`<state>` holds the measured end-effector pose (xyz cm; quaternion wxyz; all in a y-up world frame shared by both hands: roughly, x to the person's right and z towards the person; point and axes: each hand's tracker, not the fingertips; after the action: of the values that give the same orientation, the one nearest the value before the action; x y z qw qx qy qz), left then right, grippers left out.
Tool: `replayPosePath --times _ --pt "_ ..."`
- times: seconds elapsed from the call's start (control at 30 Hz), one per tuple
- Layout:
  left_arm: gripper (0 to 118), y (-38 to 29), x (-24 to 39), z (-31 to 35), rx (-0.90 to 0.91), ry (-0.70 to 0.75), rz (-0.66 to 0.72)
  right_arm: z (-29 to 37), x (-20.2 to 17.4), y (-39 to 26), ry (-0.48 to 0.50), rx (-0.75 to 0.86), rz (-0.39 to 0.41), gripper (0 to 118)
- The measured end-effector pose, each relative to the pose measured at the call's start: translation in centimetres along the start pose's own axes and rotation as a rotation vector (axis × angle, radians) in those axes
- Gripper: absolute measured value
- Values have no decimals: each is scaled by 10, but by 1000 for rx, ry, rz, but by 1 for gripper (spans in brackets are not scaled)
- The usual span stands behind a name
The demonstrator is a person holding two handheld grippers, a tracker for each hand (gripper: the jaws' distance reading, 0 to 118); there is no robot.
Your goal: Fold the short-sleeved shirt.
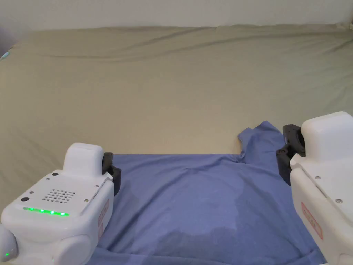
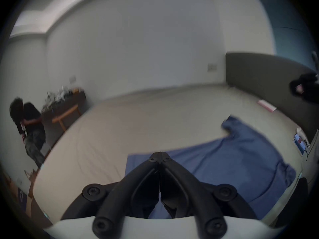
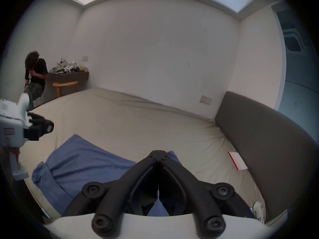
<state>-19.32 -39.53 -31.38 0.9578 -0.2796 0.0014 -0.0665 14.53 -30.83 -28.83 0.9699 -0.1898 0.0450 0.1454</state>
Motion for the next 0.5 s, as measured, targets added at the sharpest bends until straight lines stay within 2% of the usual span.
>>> replayPosePath --times 0.03,0.07,0.1,0.13,0.17,0.37,0.43,0.5 --pt "0 -9 -11 -21 -46 6 23 -7 4 -5 -5 -18 -4 1" --pt "14 -18 -25 -47 -104 -6 59 -14 9 -9 -13 -36 -12 1" --pt "40 -22 -36 -69 -181 19 63 -20 14 -13 -22 -54 -20 1" --pt "72 -24 -46 -90 -233 34 63 -24 18 -16 -25 -70 -28 1" --pt "93 -26 -56 -112 -283 39 70 -29 23 -18 -28 -85 -33 1" --pt "101 -17 -96 -209 -315 107 164 -52 43 -29 -66 -139 0 1" --pt "101 -20 -103 -234 -352 113 195 -57 47 -33 -76 -162 2 1" --pt "93 -24 -102 -243 -401 133 159 -61 50 -36 -88 -177 7 1"
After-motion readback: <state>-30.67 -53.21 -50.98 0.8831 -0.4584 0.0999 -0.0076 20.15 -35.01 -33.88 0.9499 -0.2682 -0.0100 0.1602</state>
